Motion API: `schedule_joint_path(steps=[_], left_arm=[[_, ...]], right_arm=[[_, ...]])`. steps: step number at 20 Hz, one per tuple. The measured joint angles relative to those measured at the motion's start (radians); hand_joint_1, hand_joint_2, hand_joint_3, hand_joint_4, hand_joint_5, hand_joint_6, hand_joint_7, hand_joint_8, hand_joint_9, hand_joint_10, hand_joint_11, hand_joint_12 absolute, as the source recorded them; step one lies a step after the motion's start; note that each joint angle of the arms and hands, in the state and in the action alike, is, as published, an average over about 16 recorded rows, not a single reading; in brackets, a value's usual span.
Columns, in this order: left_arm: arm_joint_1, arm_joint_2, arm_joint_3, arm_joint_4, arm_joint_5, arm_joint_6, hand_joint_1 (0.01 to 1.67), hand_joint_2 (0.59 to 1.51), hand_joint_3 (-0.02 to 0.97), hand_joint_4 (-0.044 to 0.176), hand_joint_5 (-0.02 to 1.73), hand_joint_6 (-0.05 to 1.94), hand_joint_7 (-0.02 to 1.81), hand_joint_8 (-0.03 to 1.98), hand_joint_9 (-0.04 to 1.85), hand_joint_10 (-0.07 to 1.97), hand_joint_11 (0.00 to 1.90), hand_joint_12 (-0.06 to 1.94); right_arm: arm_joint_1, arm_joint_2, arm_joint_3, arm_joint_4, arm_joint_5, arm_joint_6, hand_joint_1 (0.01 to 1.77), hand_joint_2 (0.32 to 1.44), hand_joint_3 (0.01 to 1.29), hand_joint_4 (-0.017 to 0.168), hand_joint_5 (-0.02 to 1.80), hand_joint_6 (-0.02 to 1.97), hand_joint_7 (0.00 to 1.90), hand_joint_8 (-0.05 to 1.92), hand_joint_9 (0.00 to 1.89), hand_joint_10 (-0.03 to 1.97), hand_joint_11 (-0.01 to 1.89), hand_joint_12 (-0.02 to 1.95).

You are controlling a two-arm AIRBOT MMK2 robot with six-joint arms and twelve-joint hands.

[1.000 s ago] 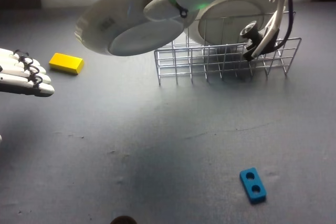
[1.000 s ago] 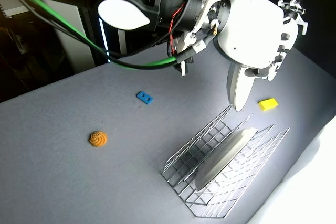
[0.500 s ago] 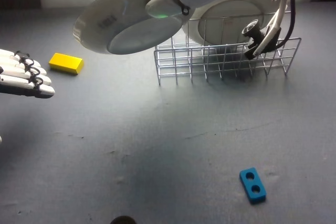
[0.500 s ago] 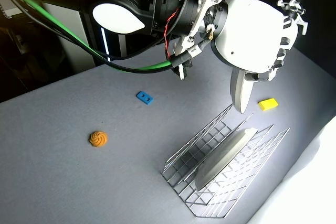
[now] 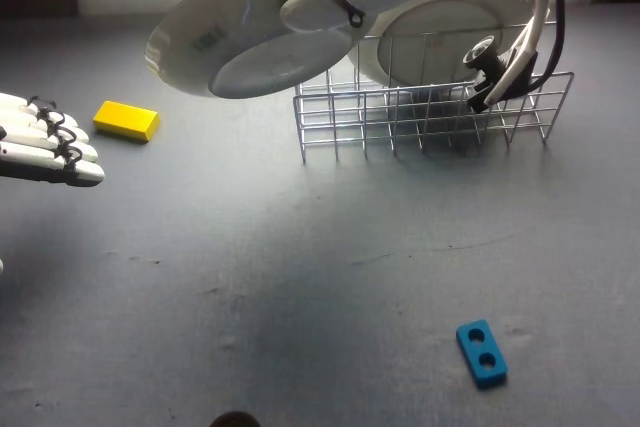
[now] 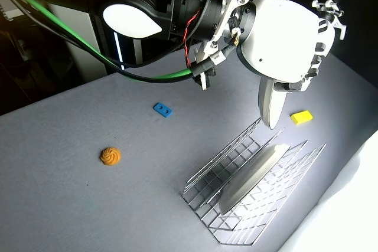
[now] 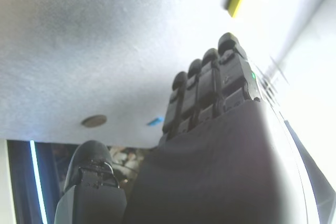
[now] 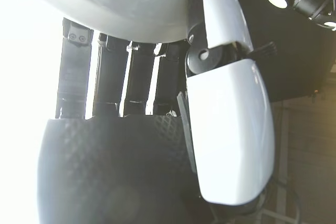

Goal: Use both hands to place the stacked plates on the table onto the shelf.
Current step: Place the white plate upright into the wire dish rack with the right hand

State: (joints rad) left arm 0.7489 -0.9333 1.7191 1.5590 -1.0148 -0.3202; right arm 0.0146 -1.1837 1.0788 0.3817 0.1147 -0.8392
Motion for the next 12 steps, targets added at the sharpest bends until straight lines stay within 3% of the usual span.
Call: schedule_joint_path(steps=[12], left_arm=[[-0.001, 0.000, 0.000, 0.001, 0.000, 0.000, 0.01, 1.120, 0.021, 0.002, 0.02, 0.01, 0.02, 0.01, 0.02, -0.06, 0.02, 0.01]], right_arm=[[-0.005, 0.007, 0.023, 0.102, 0.005, -0.005, 1.26, 1.01, 0.02, 0.001, 1.00, 0.82, 1.13, 0.73, 1.25, 0.17, 0.85, 1.05]])
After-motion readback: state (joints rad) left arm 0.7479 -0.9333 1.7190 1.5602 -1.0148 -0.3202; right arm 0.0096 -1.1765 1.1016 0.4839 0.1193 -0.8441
